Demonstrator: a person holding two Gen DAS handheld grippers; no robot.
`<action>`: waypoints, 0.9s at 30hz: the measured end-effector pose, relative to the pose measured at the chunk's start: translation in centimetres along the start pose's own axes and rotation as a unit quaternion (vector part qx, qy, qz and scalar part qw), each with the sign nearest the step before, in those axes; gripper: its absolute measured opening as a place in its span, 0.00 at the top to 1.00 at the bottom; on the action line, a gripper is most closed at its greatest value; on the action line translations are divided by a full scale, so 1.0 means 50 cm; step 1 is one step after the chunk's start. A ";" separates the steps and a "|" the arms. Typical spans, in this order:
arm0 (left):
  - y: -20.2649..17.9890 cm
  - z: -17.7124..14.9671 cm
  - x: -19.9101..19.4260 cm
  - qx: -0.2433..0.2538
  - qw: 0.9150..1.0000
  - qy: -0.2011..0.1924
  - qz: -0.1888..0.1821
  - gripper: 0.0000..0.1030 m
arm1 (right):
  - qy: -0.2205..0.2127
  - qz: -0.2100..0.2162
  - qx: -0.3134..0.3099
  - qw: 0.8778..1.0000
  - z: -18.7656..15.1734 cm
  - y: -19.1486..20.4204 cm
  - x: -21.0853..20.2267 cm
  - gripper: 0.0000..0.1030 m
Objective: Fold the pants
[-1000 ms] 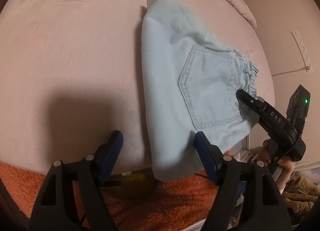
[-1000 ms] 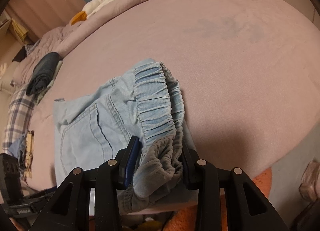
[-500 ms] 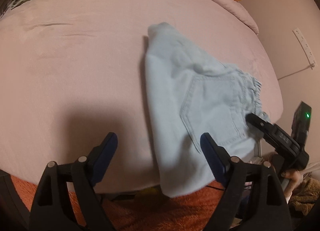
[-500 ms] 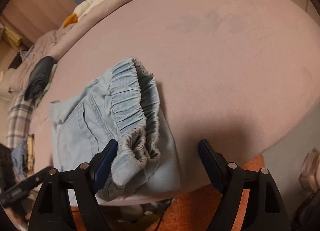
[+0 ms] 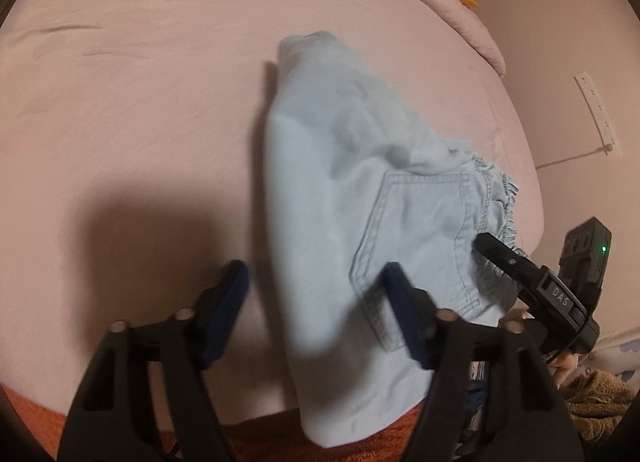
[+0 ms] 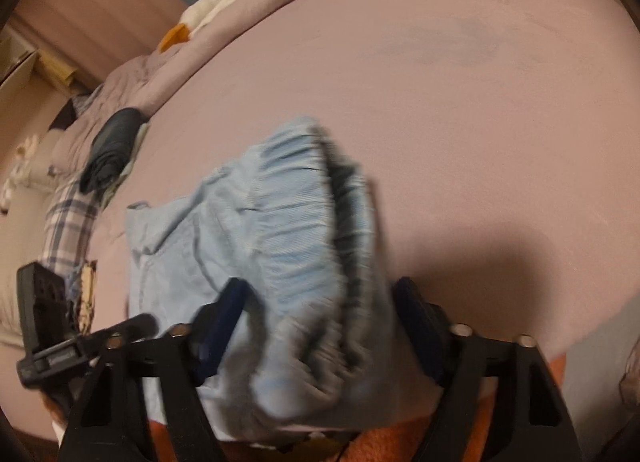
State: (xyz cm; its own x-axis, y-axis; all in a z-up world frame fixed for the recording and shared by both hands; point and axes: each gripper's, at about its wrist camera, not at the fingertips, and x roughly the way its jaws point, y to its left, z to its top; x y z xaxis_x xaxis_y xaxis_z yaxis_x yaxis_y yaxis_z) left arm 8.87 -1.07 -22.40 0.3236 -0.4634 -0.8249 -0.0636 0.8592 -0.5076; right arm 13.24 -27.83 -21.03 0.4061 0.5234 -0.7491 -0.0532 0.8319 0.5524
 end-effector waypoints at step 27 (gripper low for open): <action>-0.056 0.073 -0.174 0.042 0.993 -0.105 -0.018 0.82 | -0.070 -0.008 -0.108 0.992 0.108 0.194 -0.053 0.68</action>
State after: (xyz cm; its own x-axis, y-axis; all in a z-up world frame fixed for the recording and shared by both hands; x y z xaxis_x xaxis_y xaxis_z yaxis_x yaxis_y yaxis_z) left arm 9.69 1.34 -12.91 0.5145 -0.4463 -0.7322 0.0273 0.8620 -0.5062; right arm 16.57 -22.12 -11.70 0.5312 0.4908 -0.6906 -0.2339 0.8684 0.4373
